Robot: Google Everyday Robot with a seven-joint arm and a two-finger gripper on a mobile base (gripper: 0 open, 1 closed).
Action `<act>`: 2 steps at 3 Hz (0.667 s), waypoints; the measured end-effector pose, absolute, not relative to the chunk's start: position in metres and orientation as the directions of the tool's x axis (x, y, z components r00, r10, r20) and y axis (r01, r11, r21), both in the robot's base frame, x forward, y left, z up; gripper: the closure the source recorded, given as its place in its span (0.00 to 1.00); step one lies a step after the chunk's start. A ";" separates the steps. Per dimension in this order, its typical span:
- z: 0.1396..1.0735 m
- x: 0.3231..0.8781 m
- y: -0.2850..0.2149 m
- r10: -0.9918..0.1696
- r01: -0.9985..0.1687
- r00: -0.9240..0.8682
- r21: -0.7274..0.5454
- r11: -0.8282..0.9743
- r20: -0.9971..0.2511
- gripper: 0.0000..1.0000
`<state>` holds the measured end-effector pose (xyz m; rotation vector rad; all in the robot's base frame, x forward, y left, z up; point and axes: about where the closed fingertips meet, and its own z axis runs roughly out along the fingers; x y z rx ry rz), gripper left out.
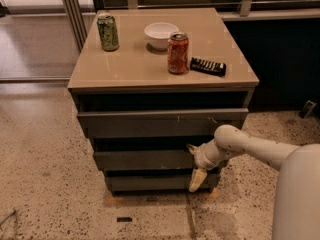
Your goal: Open middle drawer
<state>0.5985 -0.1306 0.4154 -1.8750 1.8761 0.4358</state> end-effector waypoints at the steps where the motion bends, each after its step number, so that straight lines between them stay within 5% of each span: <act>1: 0.416 0.579 -0.136 -0.842 -1.000 -0.020 -0.009 0.029 -0.539 0.00; 2: 0.425 0.557 -0.141 -0.830 -0.997 -0.056 0.068 0.022 -0.554 0.00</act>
Offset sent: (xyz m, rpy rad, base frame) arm -0.0670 -0.0207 0.0245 0.0661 0.2451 0.0091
